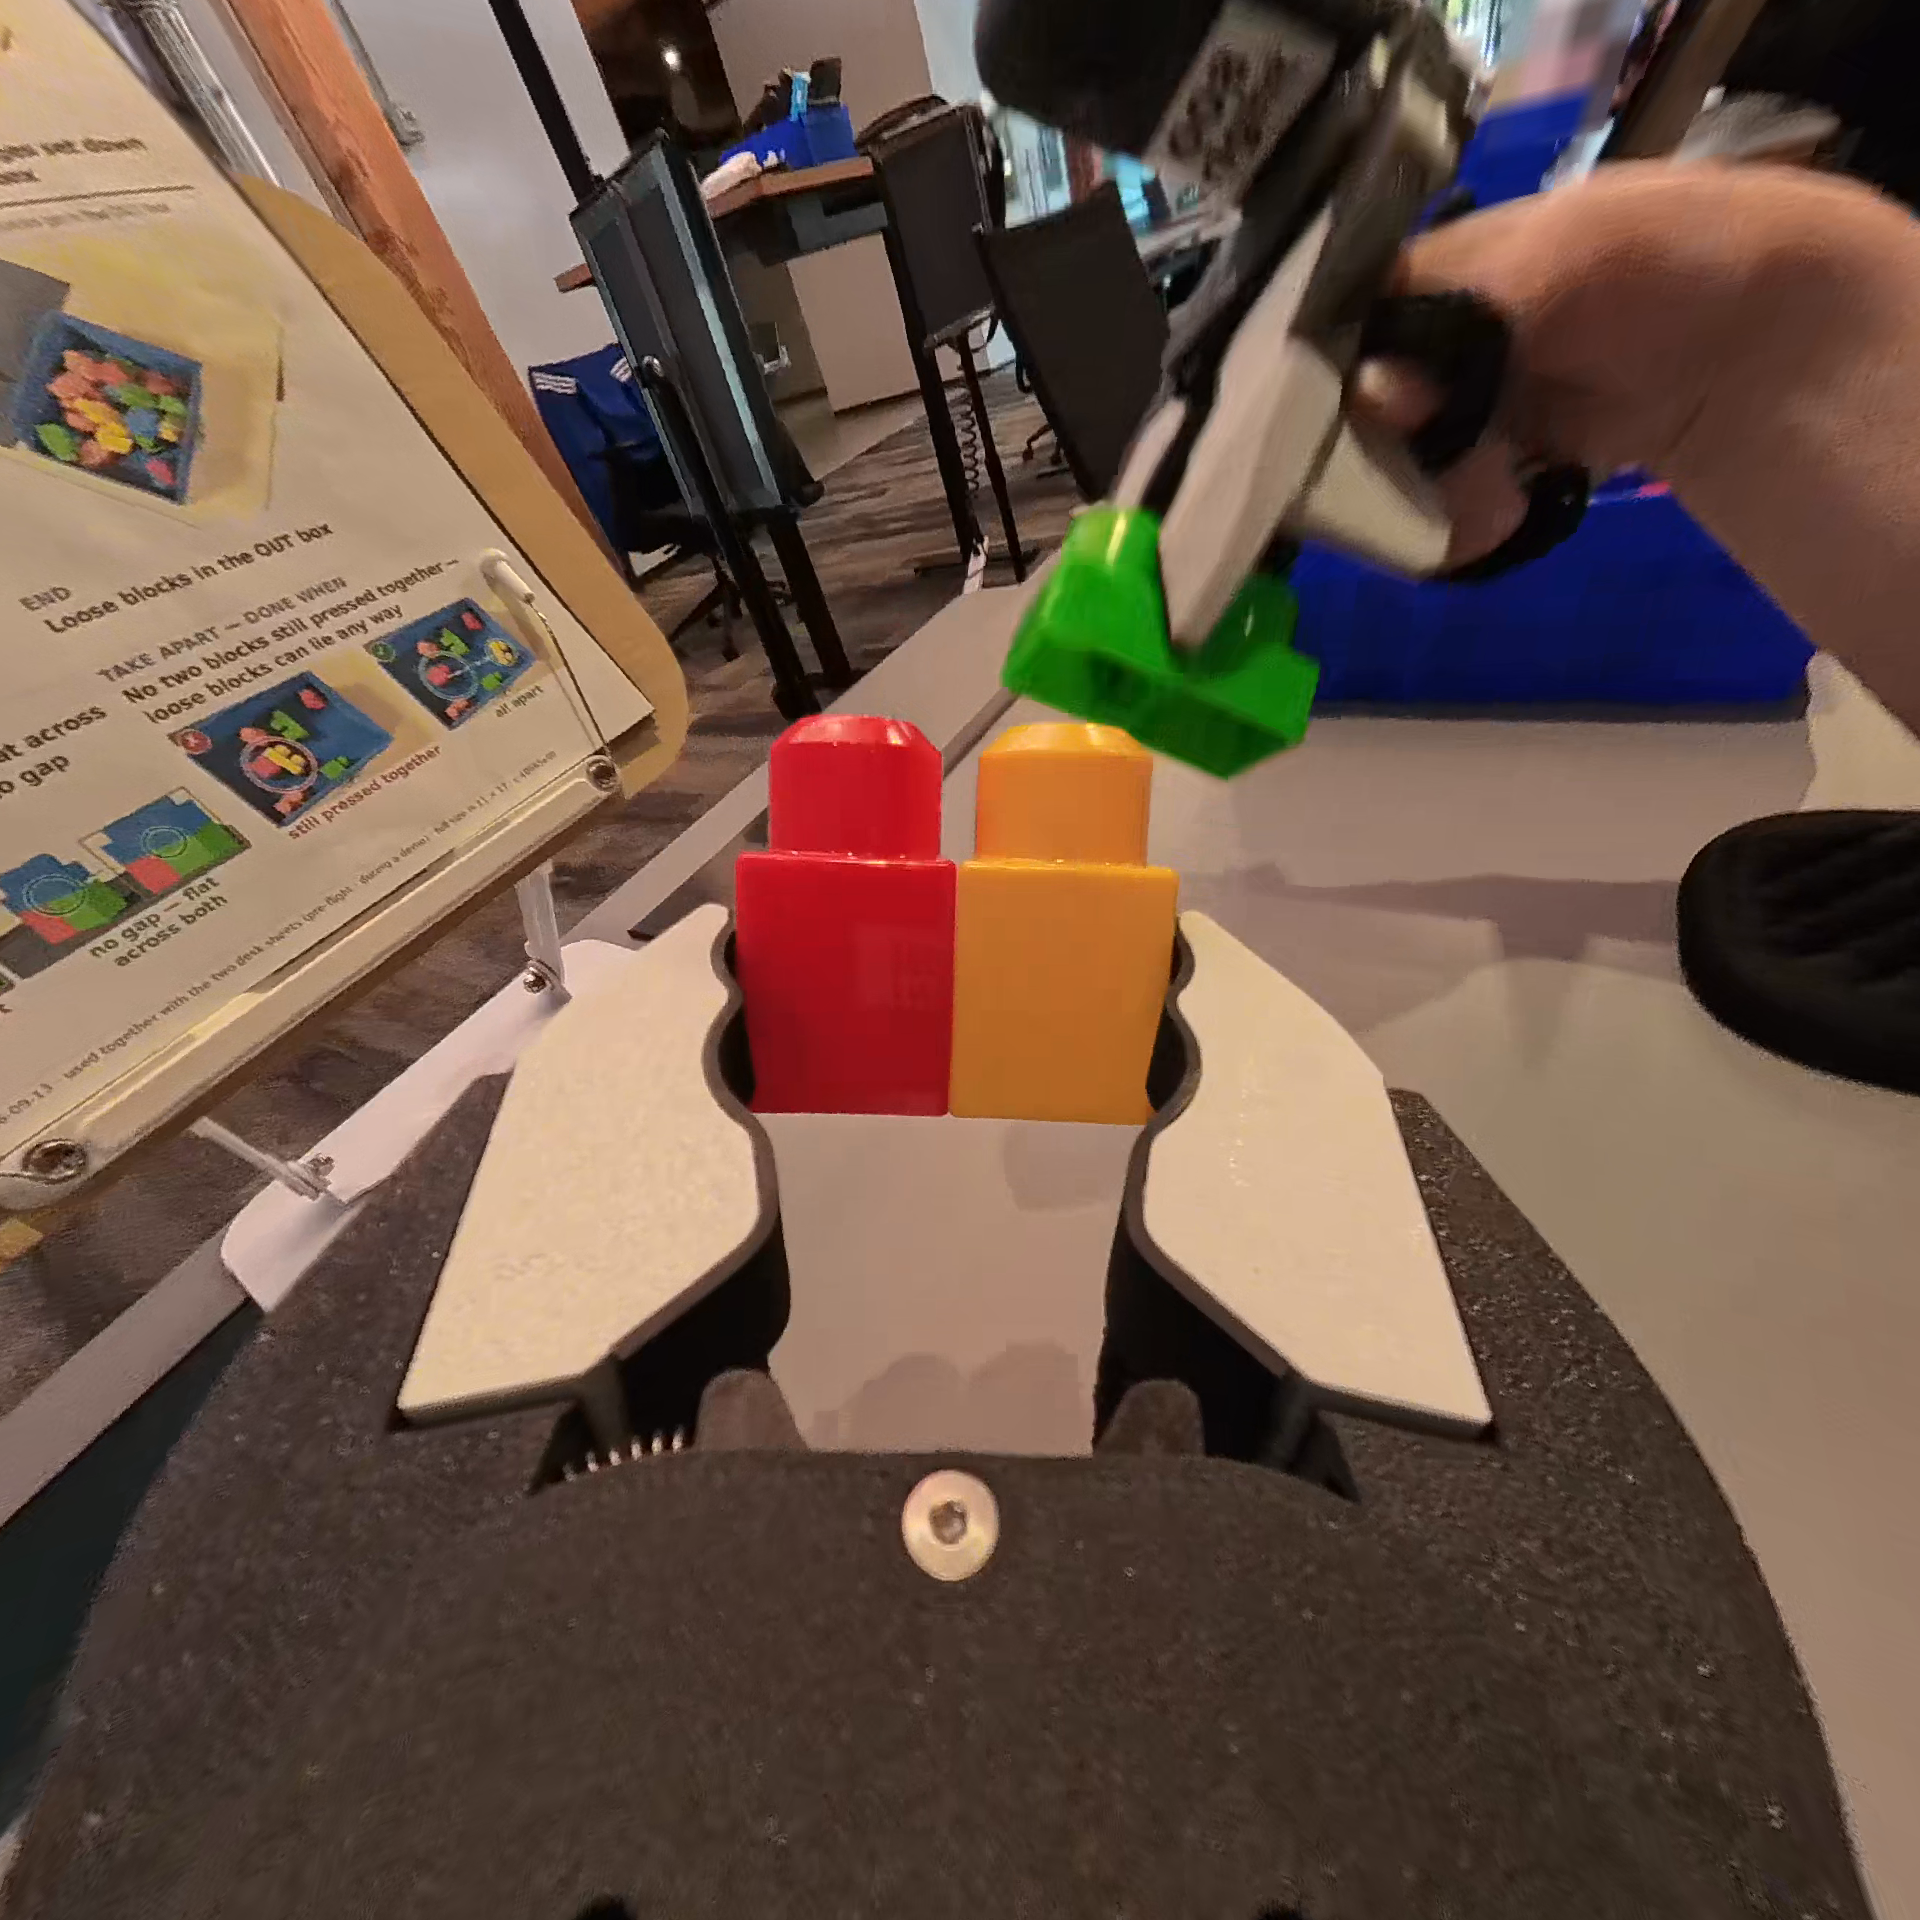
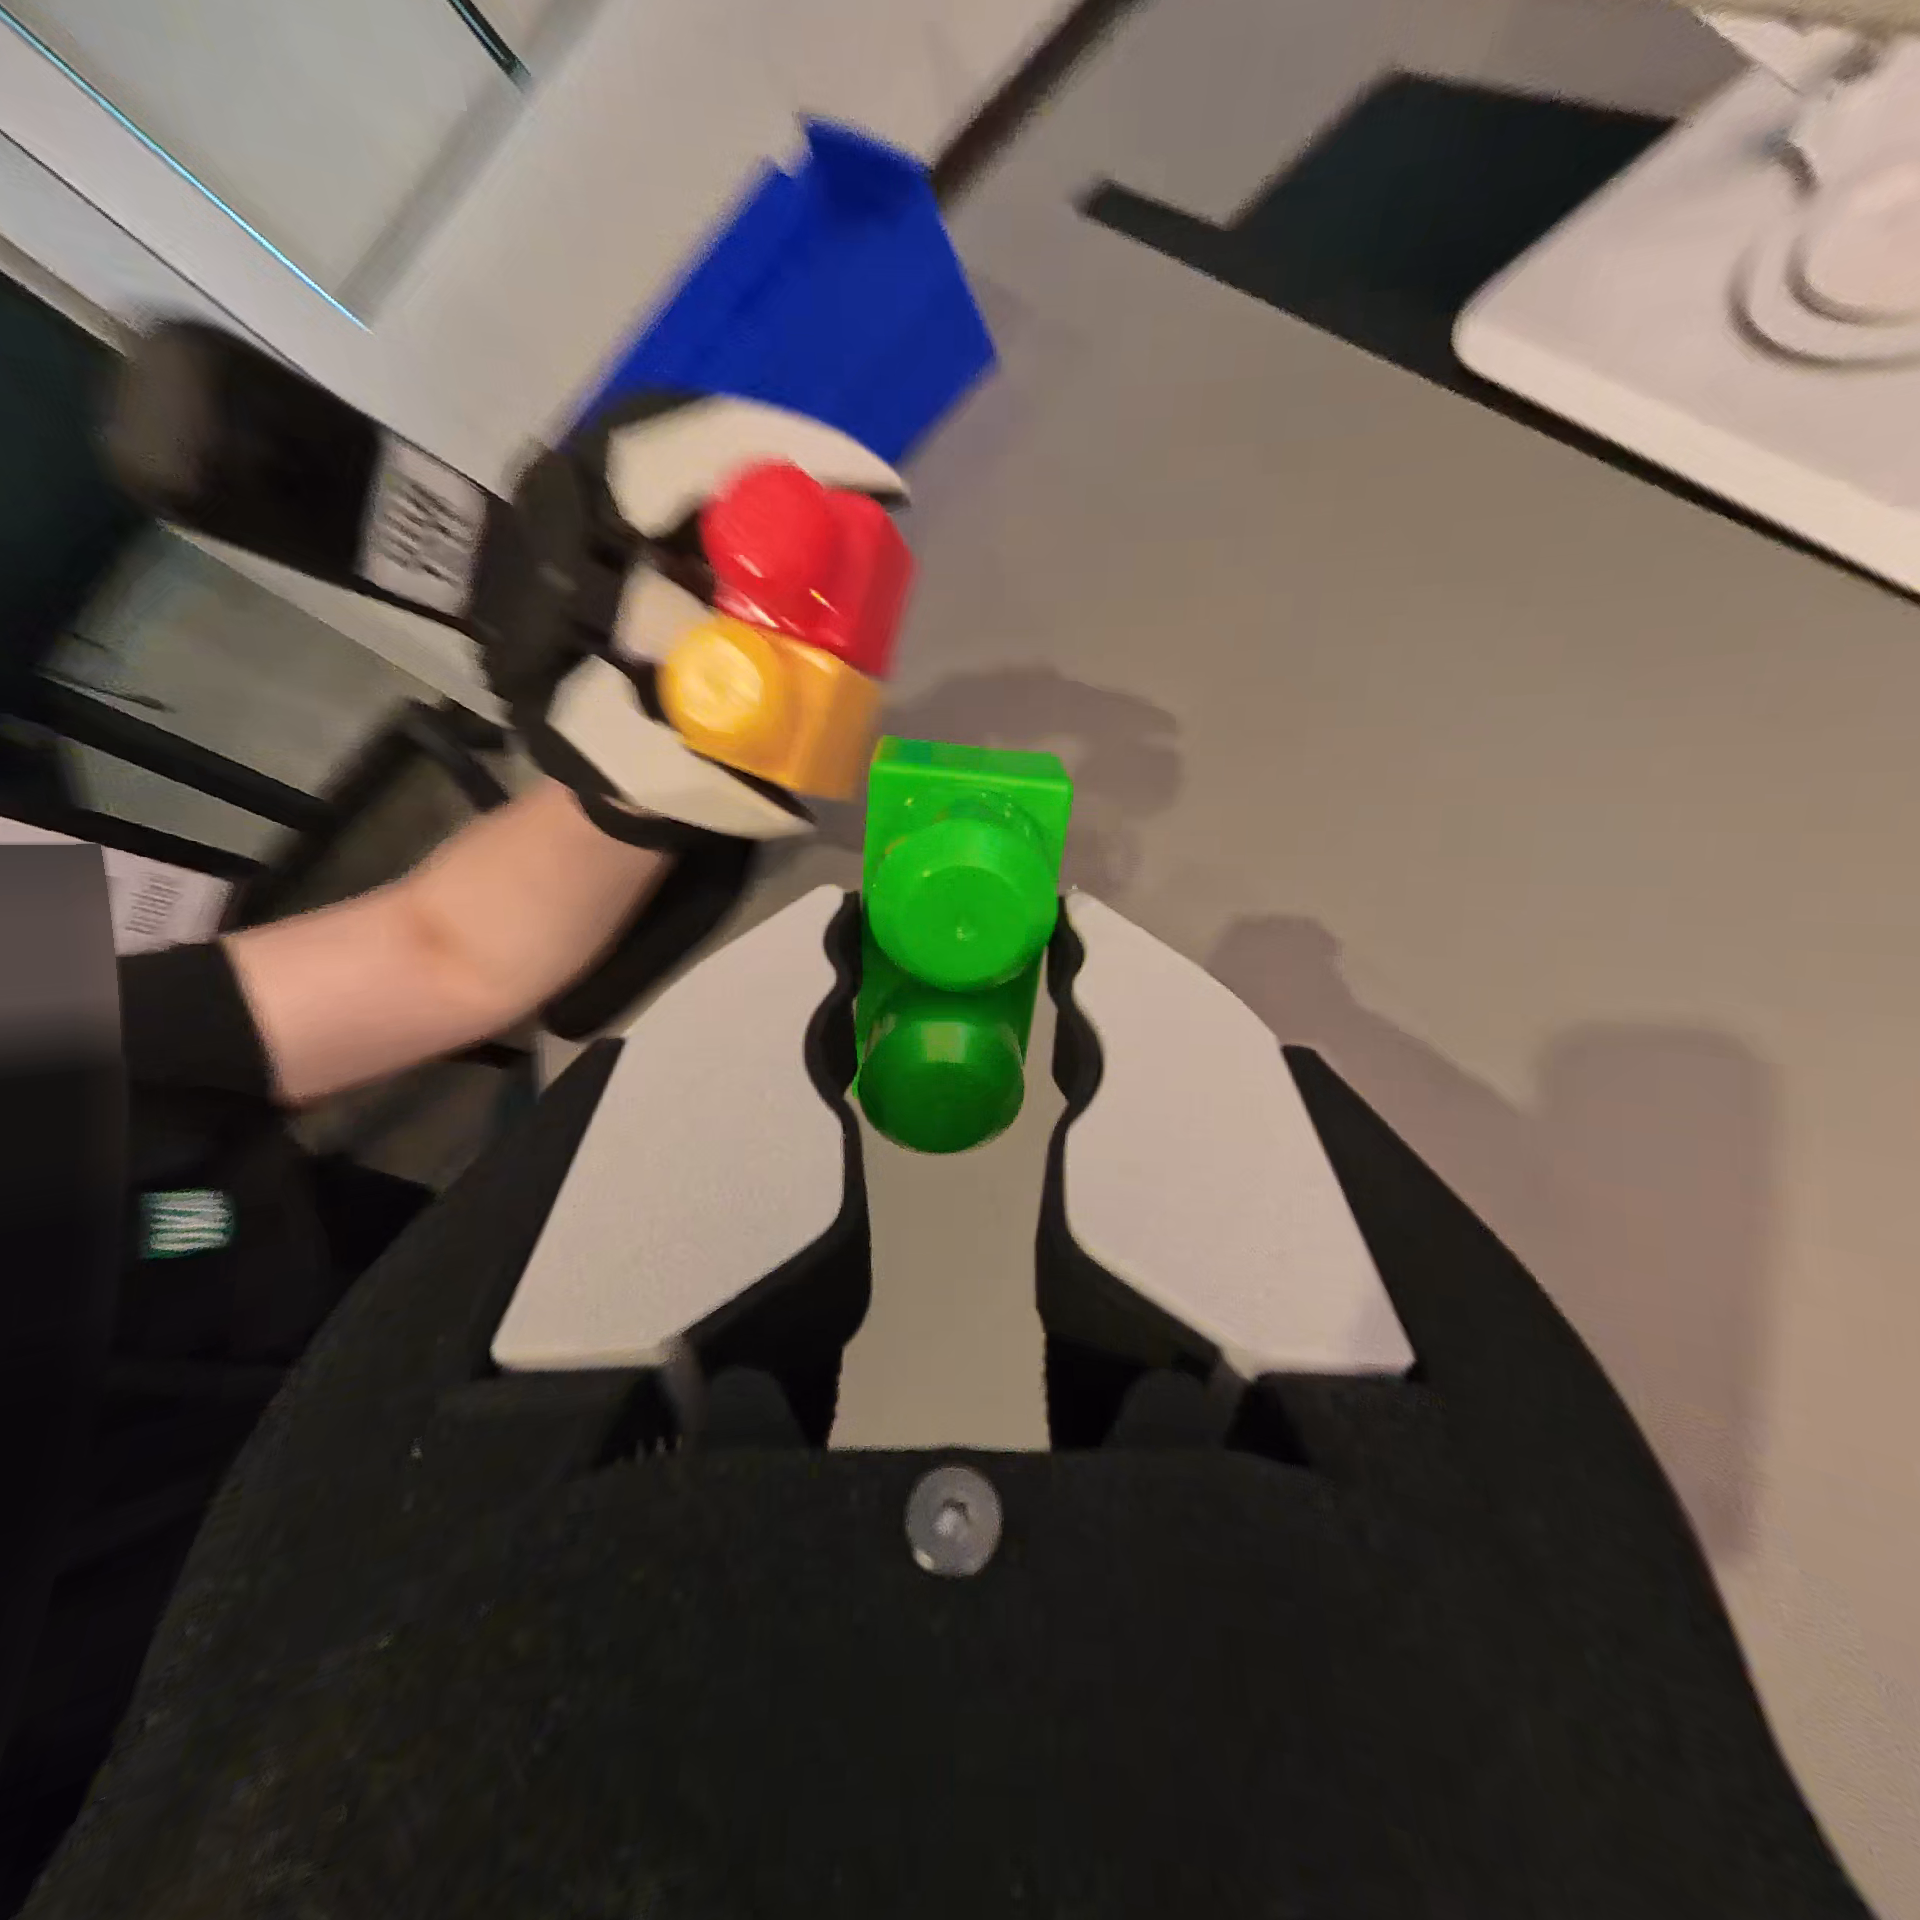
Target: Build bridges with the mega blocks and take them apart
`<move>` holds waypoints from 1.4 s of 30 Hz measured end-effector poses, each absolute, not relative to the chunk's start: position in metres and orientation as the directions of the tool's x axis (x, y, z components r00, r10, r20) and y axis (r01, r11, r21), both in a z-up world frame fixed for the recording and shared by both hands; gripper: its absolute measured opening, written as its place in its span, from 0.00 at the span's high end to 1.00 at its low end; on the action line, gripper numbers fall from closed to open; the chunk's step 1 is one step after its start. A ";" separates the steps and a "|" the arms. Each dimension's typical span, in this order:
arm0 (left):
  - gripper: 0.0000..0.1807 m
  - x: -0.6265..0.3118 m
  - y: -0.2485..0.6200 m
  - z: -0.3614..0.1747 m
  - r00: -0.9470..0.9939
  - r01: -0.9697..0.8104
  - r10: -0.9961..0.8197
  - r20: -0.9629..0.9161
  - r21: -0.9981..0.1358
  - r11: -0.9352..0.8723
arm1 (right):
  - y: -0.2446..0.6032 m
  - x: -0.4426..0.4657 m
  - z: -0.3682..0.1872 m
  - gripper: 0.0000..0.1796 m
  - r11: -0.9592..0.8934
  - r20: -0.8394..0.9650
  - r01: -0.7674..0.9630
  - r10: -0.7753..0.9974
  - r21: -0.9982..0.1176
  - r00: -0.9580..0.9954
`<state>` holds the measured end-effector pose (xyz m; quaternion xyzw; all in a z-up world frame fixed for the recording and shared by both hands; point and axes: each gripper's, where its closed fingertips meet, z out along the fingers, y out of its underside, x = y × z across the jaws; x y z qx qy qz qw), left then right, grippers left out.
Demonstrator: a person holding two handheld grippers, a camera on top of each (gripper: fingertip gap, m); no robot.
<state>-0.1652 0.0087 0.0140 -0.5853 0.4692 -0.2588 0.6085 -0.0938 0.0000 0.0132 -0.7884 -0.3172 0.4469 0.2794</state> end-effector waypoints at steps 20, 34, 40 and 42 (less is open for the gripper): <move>0.58 -0.149 0.004 -0.011 0.385 -0.510 -0.743 -0.547 -0.797 0.323 | -0.006 -0.136 0.021 0.81 -0.687 -0.573 0.221 0.709 -0.692 0.411; 0.59 -0.146 -0.009 0.002 0.375 -0.427 -0.791 -0.483 -0.848 0.315 | -0.013 -0.149 0.019 0.81 -0.645 -0.552 0.265 0.757 -0.717 0.349; 0.59 -0.151 -0.008 0.003 0.387 -0.454 -0.778 -0.494 -0.837 0.305 | -0.010 -0.154 0.019 0.81 -0.636 -0.547 0.252 0.763 -0.729 0.344; 0.59 -0.151 -0.007 0.002 0.388 -0.462 -0.769 -0.508 -0.829 0.315 | -0.011 -0.154 0.019 0.81 -0.631 -0.545 0.252 0.768 -0.734 0.335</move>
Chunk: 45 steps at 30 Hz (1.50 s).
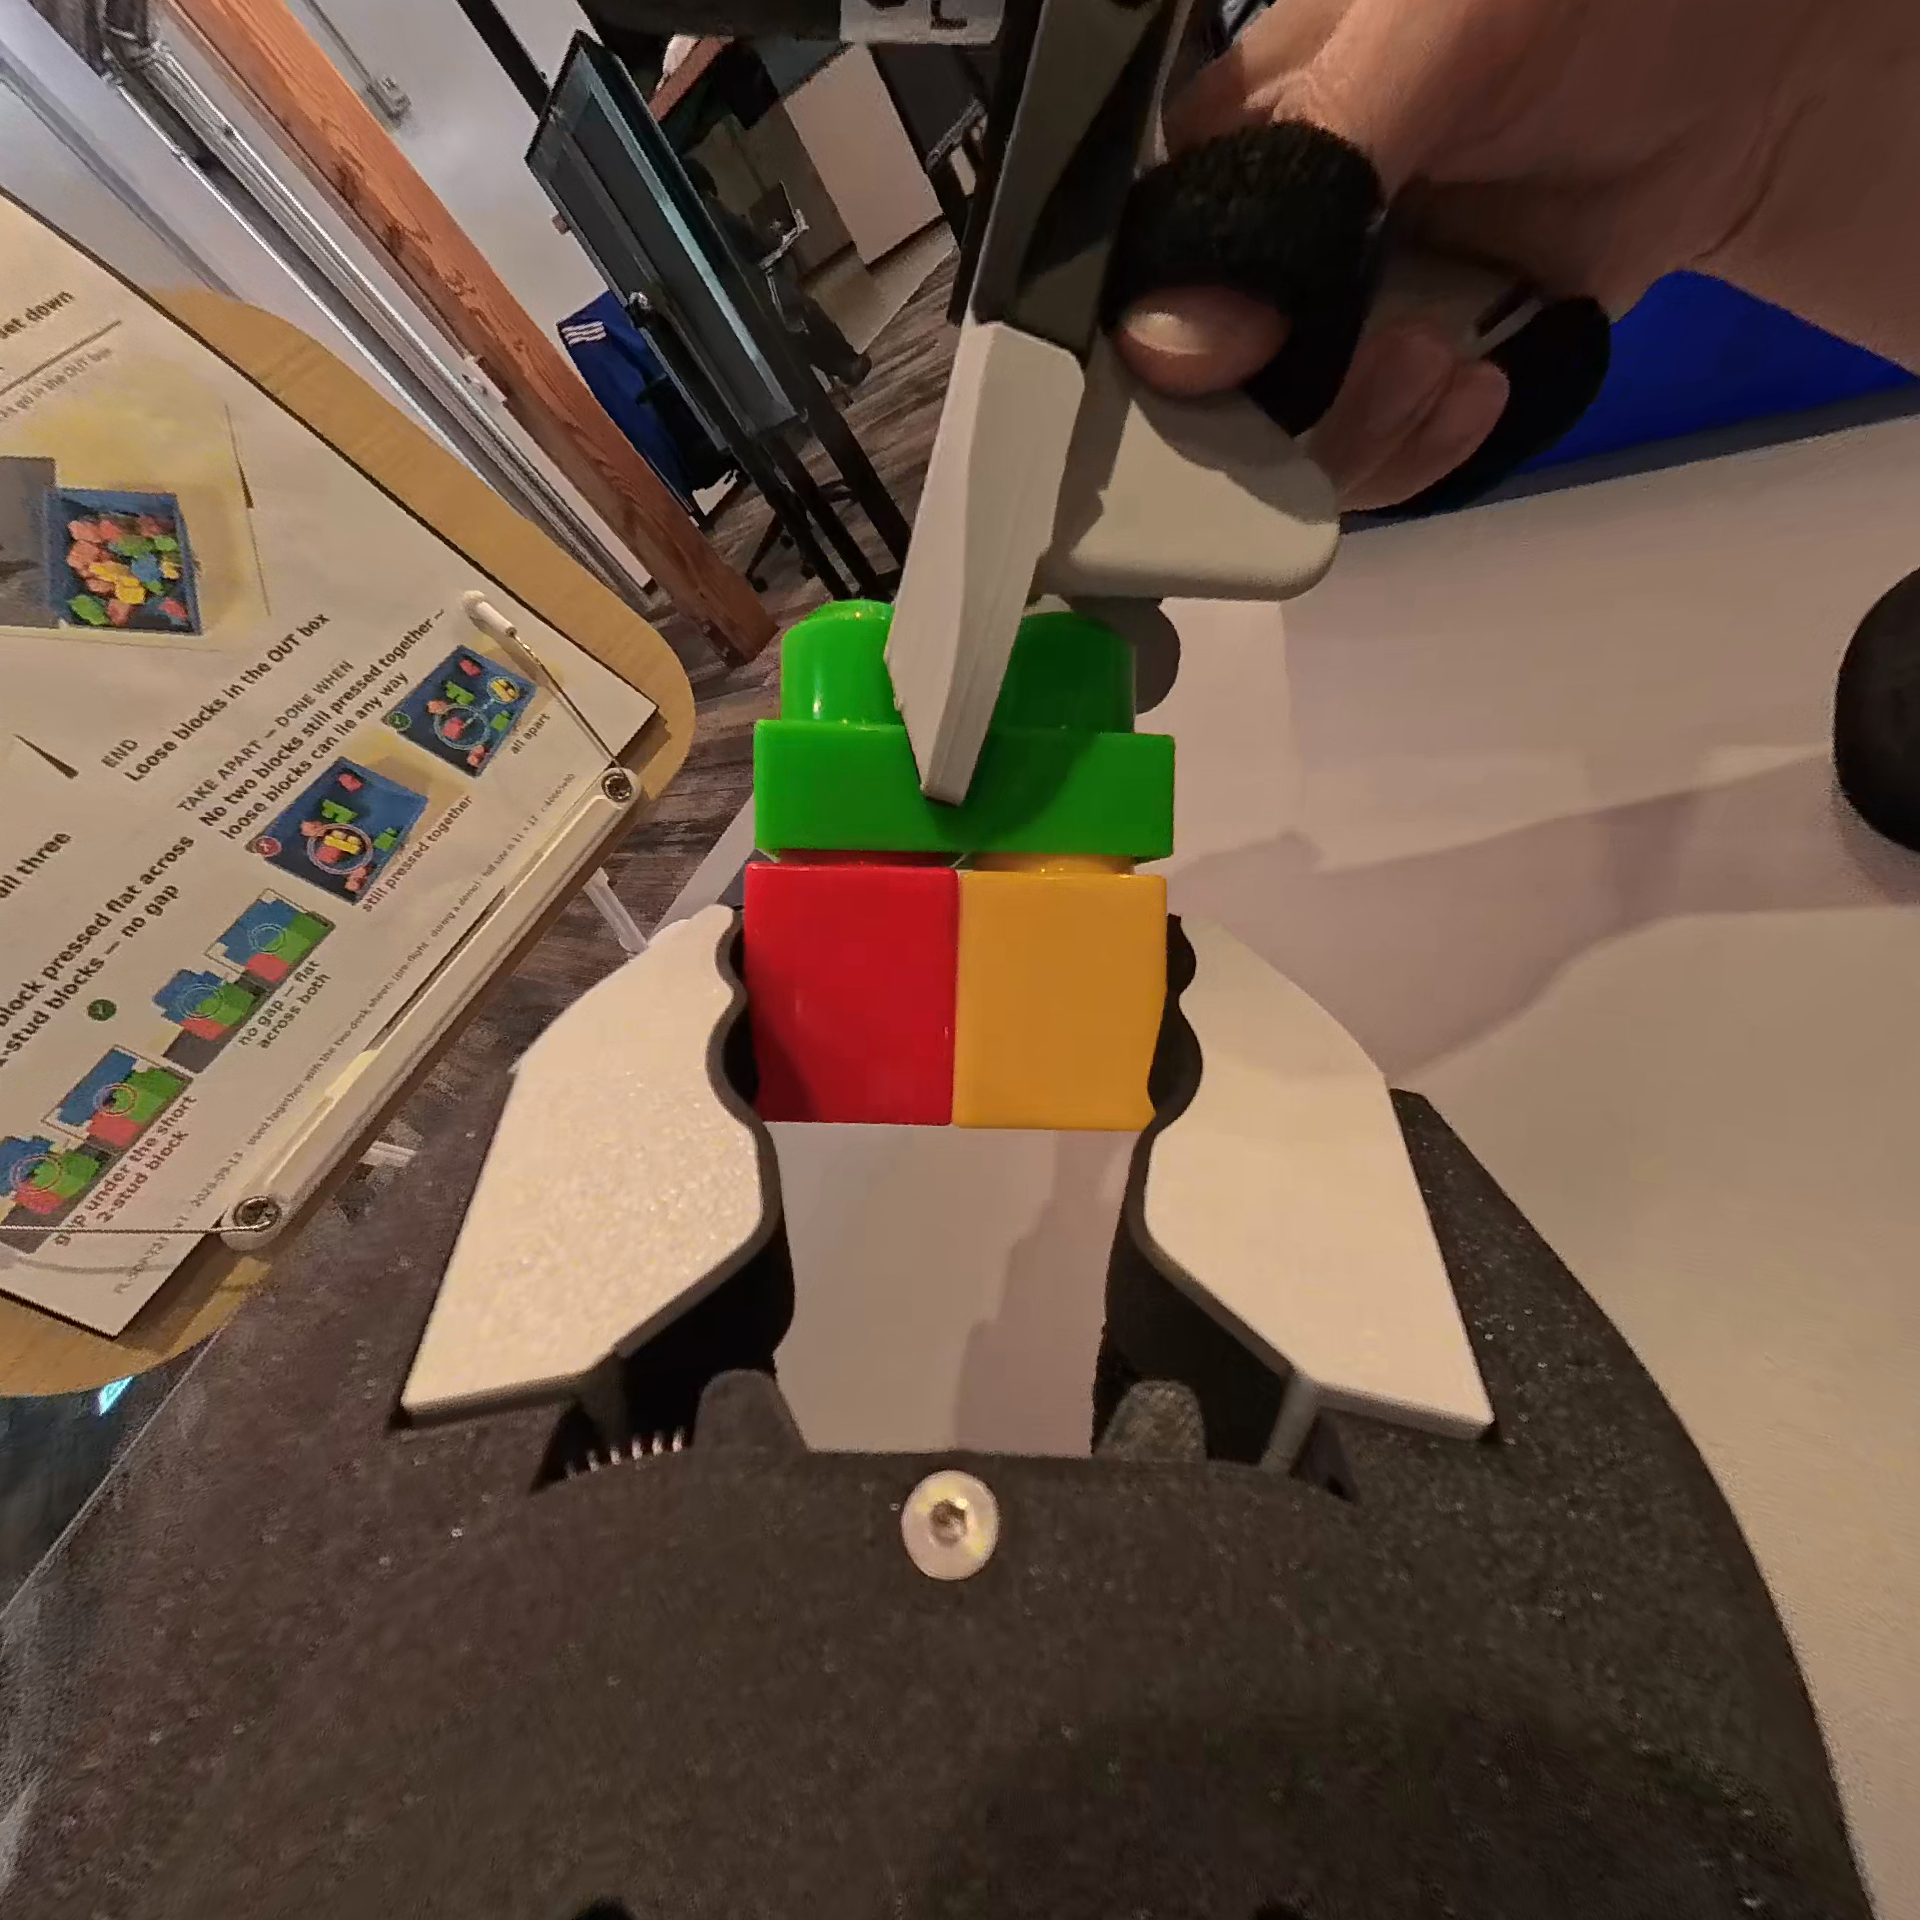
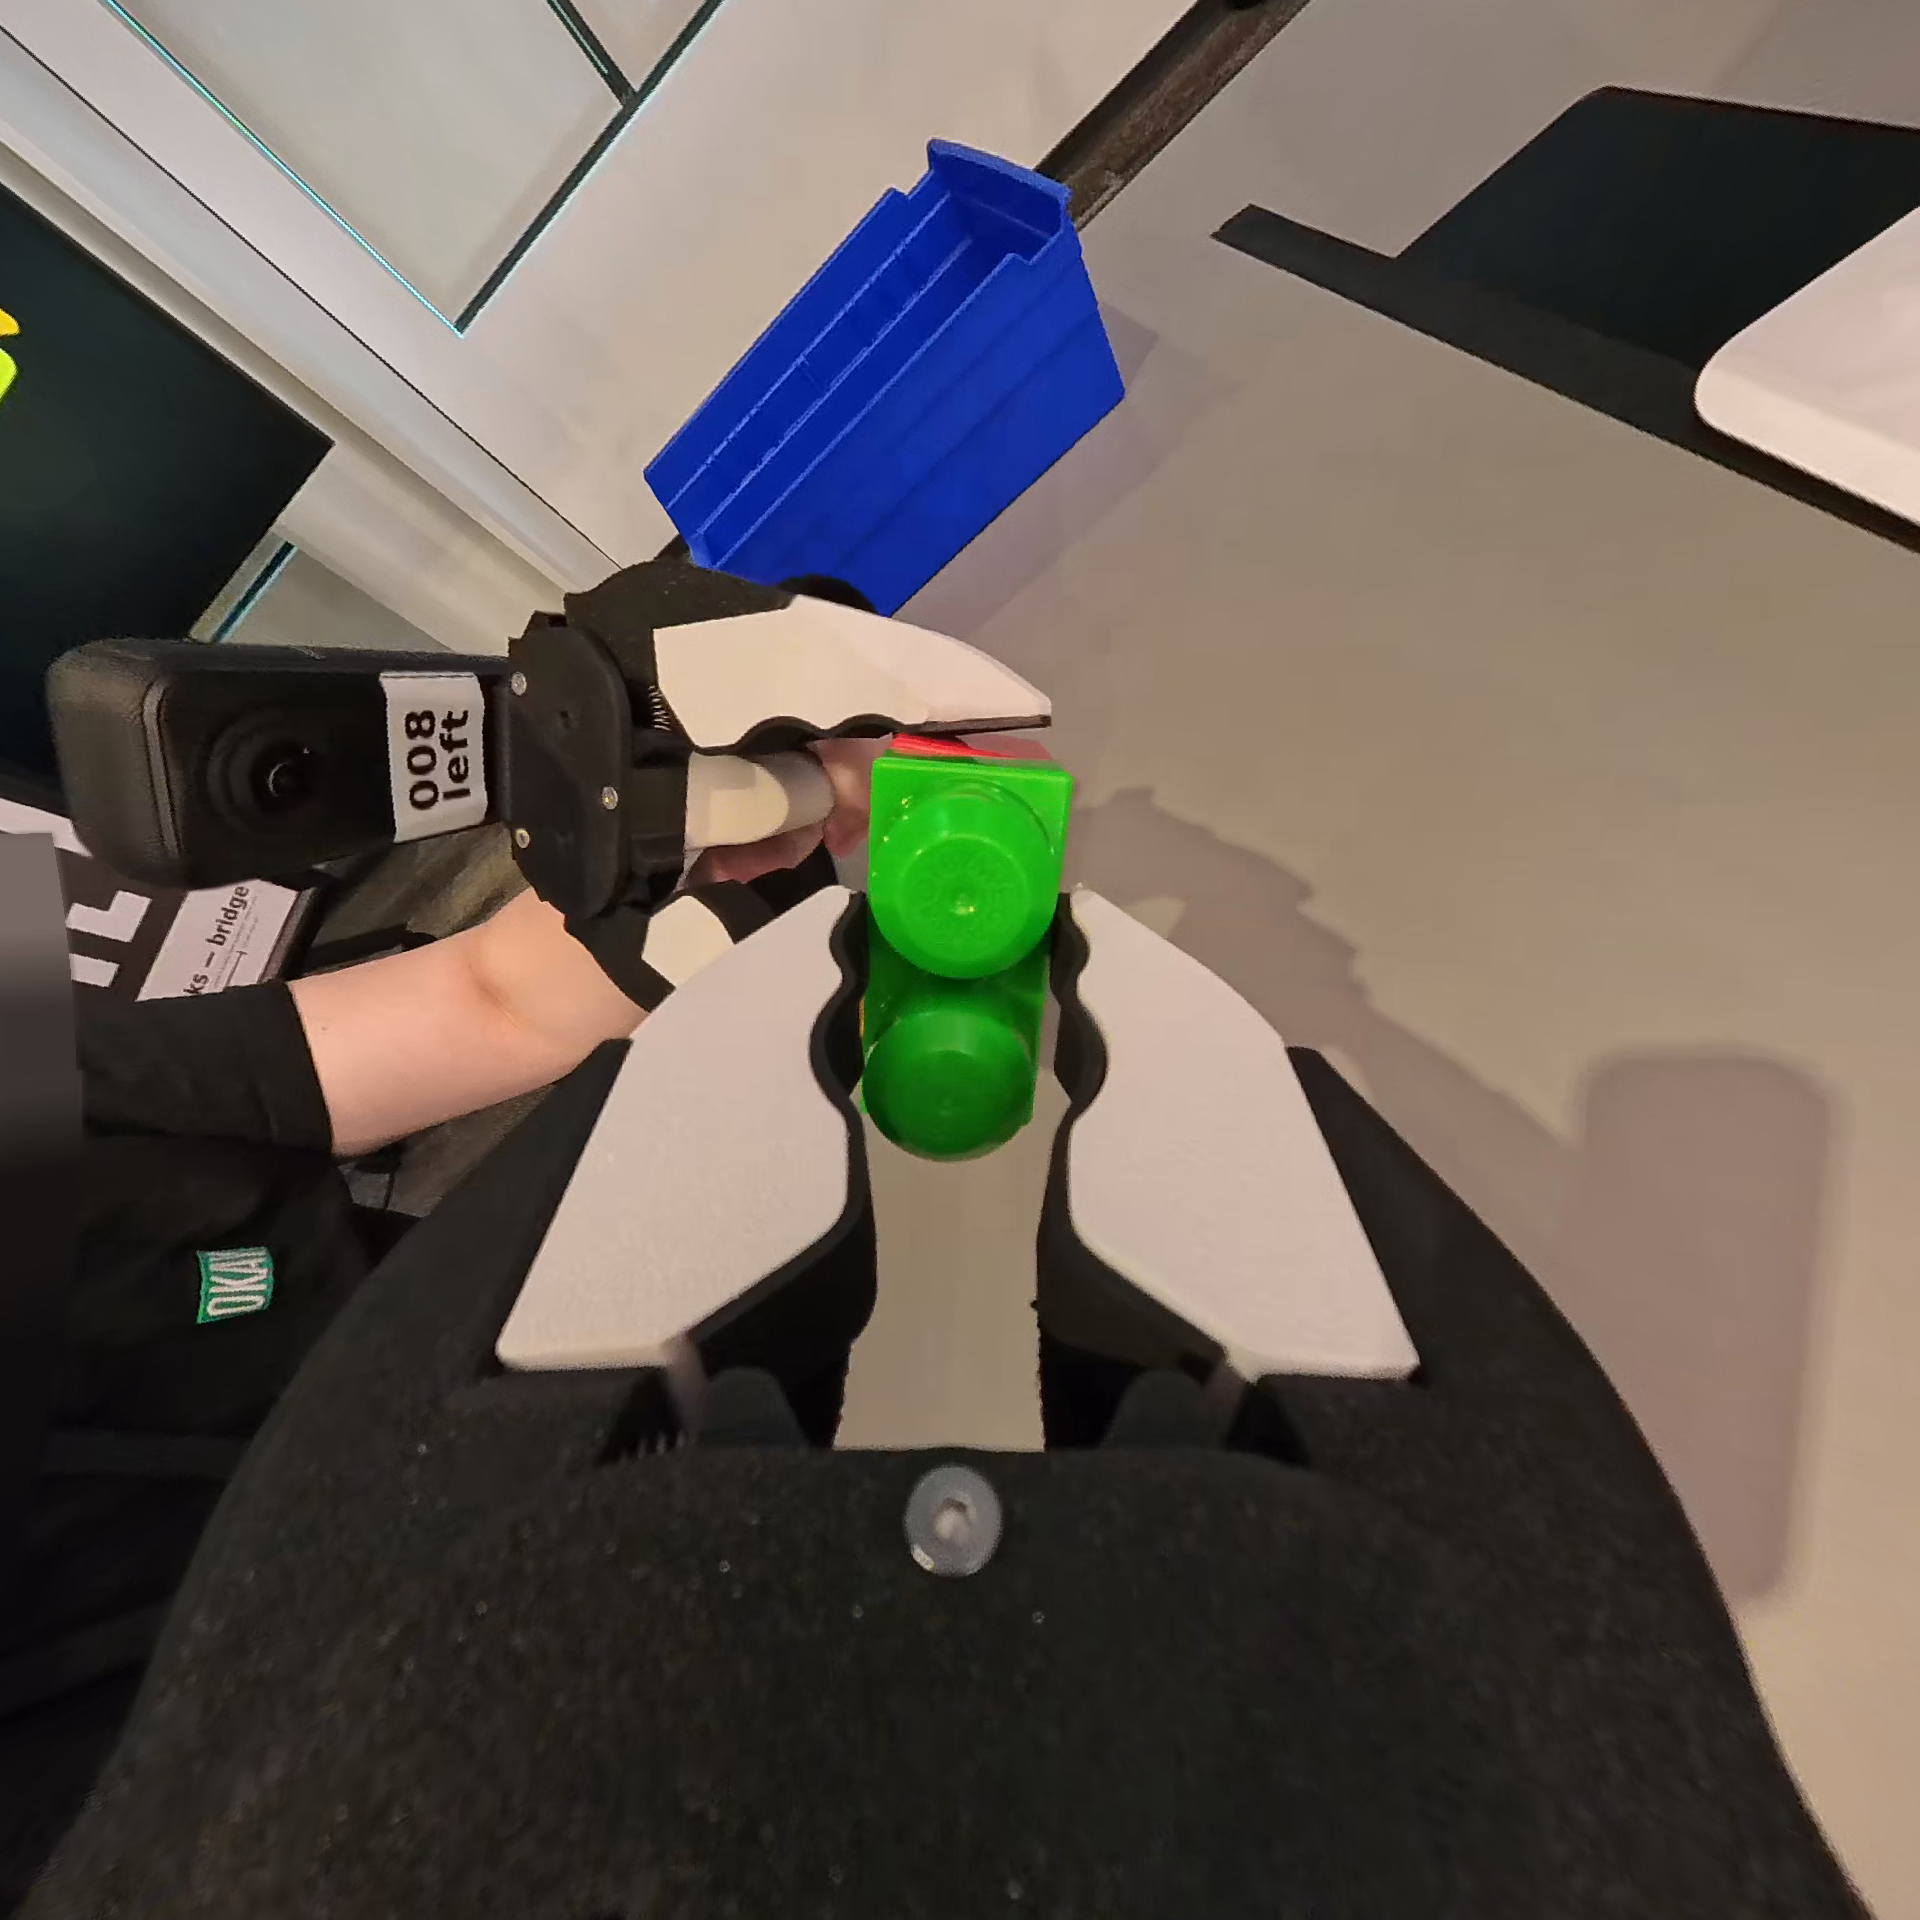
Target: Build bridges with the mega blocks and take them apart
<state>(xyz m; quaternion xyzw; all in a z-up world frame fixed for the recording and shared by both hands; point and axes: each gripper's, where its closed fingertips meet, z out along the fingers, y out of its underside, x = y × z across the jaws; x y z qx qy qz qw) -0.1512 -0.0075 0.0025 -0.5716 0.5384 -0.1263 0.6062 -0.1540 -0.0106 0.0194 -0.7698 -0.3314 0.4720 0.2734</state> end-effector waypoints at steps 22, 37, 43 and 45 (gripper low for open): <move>0.59 -0.153 -0.009 0.012 0.435 -0.480 -0.687 -0.582 -0.795 0.370 | -0.013 -0.159 0.027 0.81 -0.625 -0.593 0.186 0.780 -0.758 0.199; 0.59 -0.153 -0.009 0.010 0.441 -0.507 -0.664 -0.603 -0.778 0.371 | -0.013 -0.160 0.024 0.81 -0.595 -0.557 0.205 0.801 -0.777 0.219; 0.59 -0.150 -0.009 0.012 0.427 -0.491 -0.683 -0.593 -0.786 0.375 | -0.012 -0.156 0.025 0.81 -0.599 -0.552 0.212 0.798 -0.772 0.242; 0.59 -0.146 -0.012 0.013 0.417 -0.456 -0.717 -0.558 -0.811 0.366 | -0.014 -0.152 0.028 0.81 -0.605 -0.555 0.221 0.793 -0.765 0.251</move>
